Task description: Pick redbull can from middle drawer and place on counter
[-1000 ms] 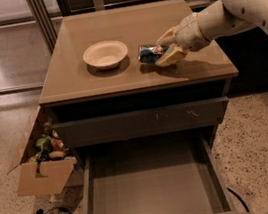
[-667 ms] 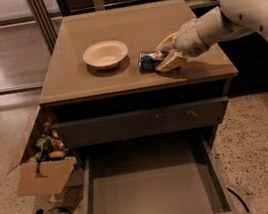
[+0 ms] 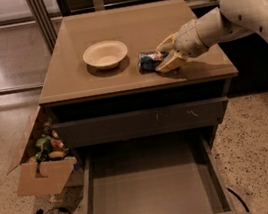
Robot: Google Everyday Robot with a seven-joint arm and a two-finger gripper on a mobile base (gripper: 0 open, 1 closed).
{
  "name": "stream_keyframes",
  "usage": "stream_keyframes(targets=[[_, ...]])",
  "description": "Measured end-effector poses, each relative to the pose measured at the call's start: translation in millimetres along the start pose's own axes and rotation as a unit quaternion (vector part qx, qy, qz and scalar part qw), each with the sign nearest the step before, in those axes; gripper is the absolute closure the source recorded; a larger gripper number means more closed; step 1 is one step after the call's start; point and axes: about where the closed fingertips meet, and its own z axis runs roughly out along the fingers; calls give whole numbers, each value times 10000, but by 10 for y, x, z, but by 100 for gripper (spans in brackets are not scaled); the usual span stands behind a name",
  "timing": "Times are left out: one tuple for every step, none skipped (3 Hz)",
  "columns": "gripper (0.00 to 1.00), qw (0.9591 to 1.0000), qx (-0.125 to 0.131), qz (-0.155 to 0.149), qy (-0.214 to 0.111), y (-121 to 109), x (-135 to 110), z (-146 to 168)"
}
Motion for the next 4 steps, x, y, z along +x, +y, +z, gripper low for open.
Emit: stream_keyframes(targets=[[40, 10000, 0, 0, 0, 0, 0, 0], [9, 10000, -1, 0, 0, 0, 0, 1], [0, 10000, -1, 0, 0, 0, 0, 1], [0, 10000, -1, 0, -1, 0, 0, 1]])
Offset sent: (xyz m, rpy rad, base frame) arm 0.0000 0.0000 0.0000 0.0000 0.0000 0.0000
